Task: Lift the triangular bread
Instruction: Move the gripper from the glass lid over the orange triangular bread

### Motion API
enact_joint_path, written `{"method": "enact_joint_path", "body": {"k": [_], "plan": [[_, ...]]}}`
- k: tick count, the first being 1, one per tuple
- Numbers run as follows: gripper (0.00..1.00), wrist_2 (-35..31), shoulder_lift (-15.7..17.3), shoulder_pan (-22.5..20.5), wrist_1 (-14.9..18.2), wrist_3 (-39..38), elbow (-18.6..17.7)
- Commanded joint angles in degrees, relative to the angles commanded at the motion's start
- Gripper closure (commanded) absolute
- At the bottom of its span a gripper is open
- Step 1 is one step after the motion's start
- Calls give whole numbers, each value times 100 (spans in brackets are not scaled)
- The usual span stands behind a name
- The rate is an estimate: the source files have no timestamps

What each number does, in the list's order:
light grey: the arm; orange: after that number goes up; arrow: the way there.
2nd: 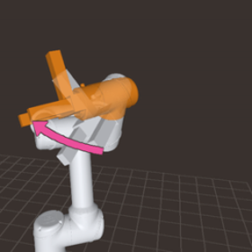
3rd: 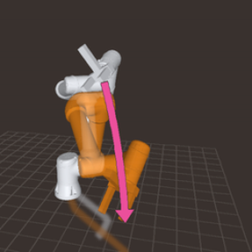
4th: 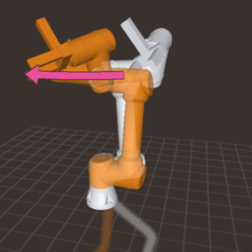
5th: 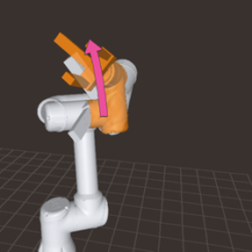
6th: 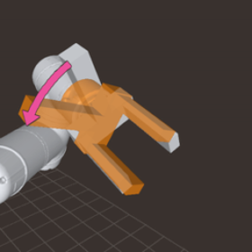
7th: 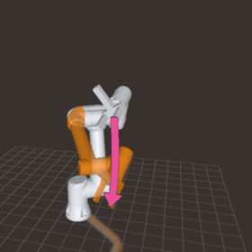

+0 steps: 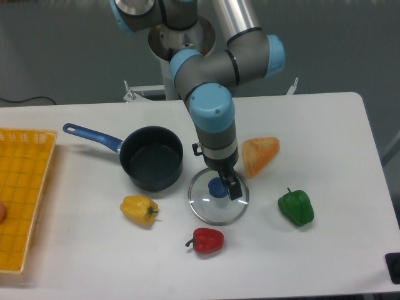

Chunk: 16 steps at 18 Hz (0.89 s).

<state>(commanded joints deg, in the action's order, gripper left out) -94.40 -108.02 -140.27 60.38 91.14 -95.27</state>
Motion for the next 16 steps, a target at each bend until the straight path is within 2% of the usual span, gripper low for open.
{"method": "enact_joint_path", "body": {"k": [5, 7, 11, 16], "plan": [[0, 246, 105, -157, 26, -18, -52], [0, 229, 201, -342, 9, -26, -332], [0, 290, 614, -790, 35, -9, -763], [0, 361, 668, -1002, 26, -343, -984]]}}
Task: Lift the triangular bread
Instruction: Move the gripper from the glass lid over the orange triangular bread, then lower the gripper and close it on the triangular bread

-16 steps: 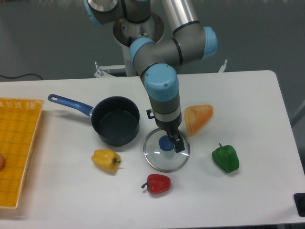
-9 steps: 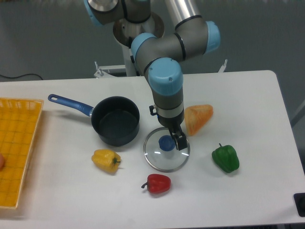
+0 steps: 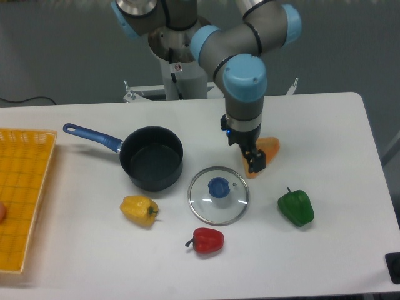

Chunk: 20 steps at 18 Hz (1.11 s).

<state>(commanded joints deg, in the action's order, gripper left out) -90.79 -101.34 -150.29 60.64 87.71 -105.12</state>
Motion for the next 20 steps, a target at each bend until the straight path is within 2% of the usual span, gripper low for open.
{"method": "enact_joint_path", "body": {"k": [4, 7, 9, 17, 20], "plan": [[0, -88, -26, -105, -17, 184, -53], [0, -70, -61, -421, -17, 1227, -88], [0, -105, -79, -545, -26, 1554, -97], [0, -220, -729, -721, -140, 1547, -282], [0, -211, -800, -695, -255, 1547, -299]]}}
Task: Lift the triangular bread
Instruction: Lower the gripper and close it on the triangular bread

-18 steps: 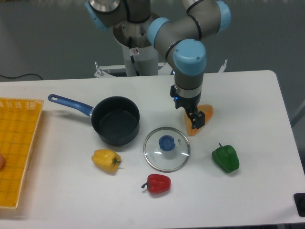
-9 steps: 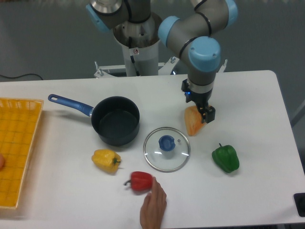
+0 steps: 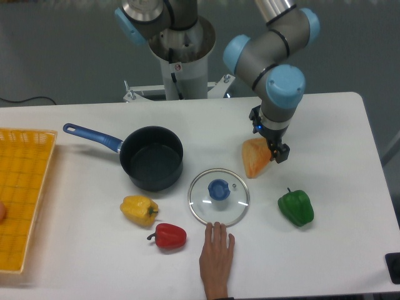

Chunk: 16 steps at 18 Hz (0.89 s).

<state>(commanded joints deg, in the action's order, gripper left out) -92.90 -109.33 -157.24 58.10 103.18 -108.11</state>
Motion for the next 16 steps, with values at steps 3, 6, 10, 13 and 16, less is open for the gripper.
{"method": "enact_joint_path", "body": {"k": [3, 6, 10, 13, 16], "plan": [[0, -9, -79, 18, -87, -17, 0], [0, -9, -106, 61, -114, -35, -17], [0, -9, -158, 79, -272, -53, -149], [0, -9, -158, 97, -386, -79, -228], [0, -9, -141, 97, -396, -70, -246]]}}
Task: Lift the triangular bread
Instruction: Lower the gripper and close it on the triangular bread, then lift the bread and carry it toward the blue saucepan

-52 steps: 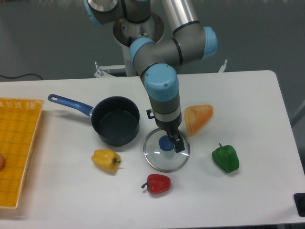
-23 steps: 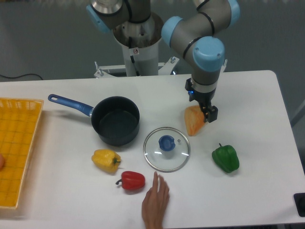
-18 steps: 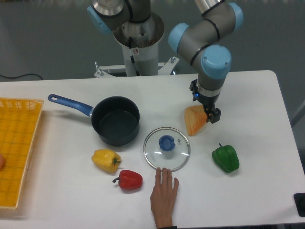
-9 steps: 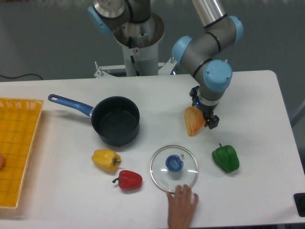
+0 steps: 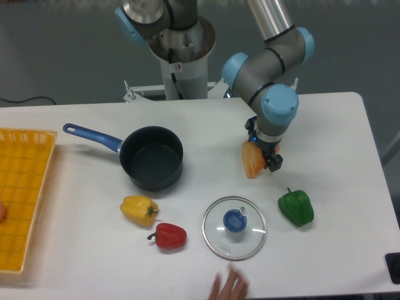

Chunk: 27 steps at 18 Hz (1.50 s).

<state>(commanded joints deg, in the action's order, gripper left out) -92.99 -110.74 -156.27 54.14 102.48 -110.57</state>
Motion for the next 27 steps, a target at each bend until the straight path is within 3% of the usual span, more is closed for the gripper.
{"method": "enact_joint_path", "body": {"k": [5, 6, 8, 14, 17, 21, 27], "plan": [[0, -9, 0, 44, -26, -9, 0], [8, -17, 0, 44, -18, -17, 17], [40, -18, 0, 44, -9, -9, 35], [81, -378, 0, 53, 35, 18, 79], [94, -387, 9, 53, 44, 9, 97], [94, -396, 26, 79, 227, -9, 237], [94, -352, 290, 140, 1300, -18, 808]]}}
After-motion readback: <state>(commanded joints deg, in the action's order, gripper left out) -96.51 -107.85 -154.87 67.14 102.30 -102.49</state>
